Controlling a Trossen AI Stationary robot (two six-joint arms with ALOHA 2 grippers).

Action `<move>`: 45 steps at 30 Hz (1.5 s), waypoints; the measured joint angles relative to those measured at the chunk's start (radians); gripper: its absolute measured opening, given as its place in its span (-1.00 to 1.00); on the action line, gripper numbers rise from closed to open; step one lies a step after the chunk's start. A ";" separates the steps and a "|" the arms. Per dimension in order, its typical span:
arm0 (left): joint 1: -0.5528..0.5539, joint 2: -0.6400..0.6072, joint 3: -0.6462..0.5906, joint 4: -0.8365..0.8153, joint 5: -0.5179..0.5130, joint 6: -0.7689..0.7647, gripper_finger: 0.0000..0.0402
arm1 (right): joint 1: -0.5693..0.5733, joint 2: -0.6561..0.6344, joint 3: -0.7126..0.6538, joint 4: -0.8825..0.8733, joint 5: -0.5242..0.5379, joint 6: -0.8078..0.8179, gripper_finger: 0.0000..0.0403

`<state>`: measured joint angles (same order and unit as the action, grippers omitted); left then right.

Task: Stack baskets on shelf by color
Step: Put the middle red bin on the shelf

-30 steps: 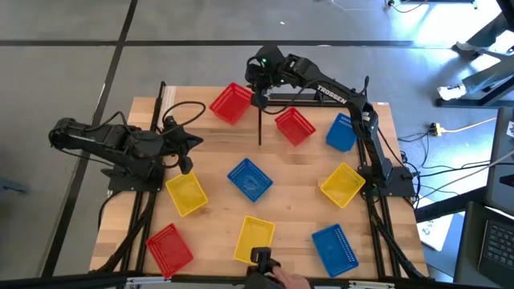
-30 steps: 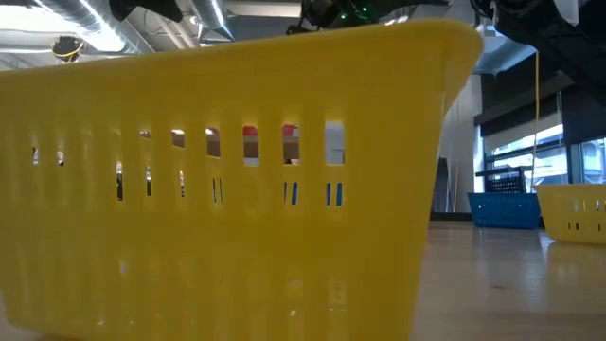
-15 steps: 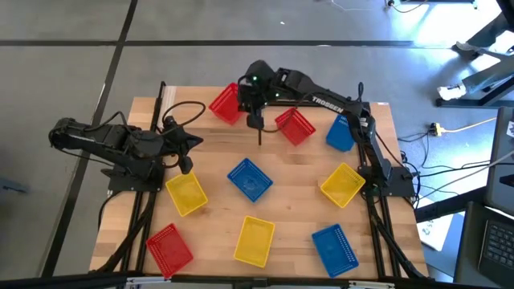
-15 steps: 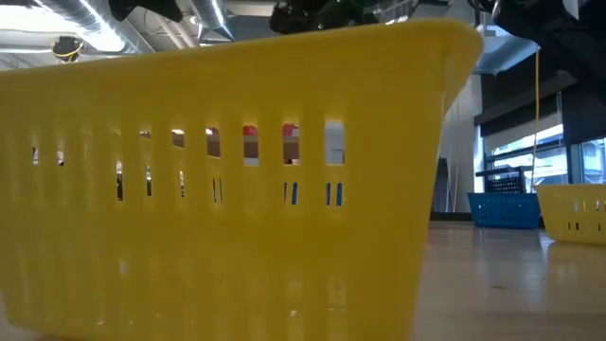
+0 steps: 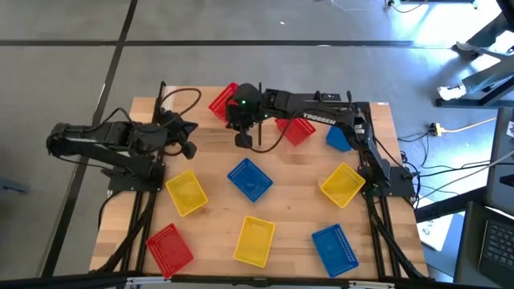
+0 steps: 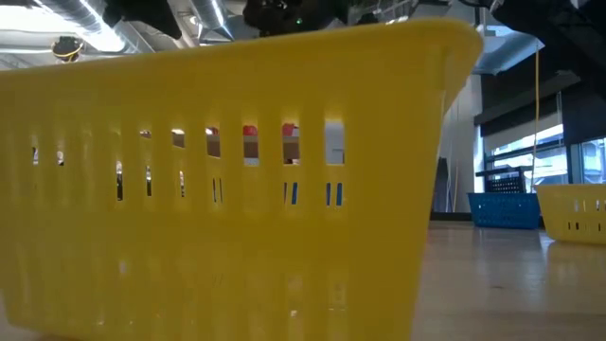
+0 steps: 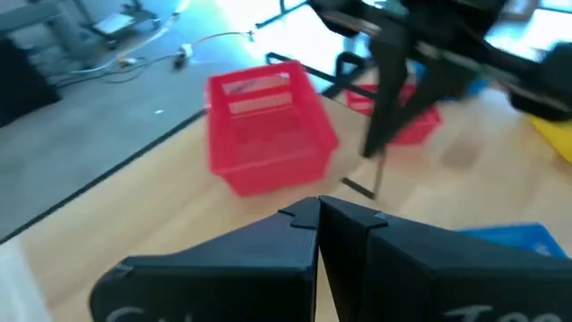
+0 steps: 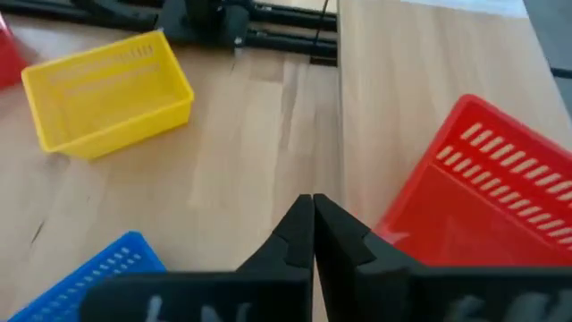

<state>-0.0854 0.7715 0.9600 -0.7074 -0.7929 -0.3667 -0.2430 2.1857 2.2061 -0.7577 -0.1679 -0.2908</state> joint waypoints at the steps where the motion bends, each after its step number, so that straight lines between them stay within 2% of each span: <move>1: 0.020 0.000 0.000 0.001 -0.004 0.000 -1.00 | 0.002 0.000 -0.016 0.019 0.011 0.003 -0.99; 9: 0.201 0.000 0.000 0.003 -0.053 -0.024 -1.00 | 0.002 0.000 -0.041 0.051 0.132 0.024 -1.00; 15: 0.328 0.001 0.000 0.003 0.042 -0.024 -1.00 | -0.012 -0.002 0.050 0.033 0.148 0.029 -1.00; 23: 0.454 0.008 0.000 0.014 0.167 -0.024 -1.00 | -0.081 0.013 0.052 0.013 0.148 0.026 -1.00; 29: 0.532 0.092 0.000 0.040 0.198 0.009 -1.00 | -0.114 0.012 0.053 0.007 0.148 0.025 -1.00; 35: 0.642 0.201 0.000 0.141 0.342 0.032 -1.00 | -0.120 -0.006 0.150 -0.170 0.141 0.017 -1.00; 39: 0.725 0.273 -0.001 0.208 0.473 0.037 -1.00 | -0.120 -0.051 0.136 -0.225 0.114 -0.003 -1.00; 45: 0.815 0.360 -0.001 0.288 0.593 0.089 -1.00 | -0.120 -0.092 0.138 -0.298 0.095 -0.010 -1.00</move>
<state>0.7294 1.1317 0.9592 -0.4197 -0.2004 -0.2774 -0.3626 2.0934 2.3440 -1.0557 -0.0731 -0.3013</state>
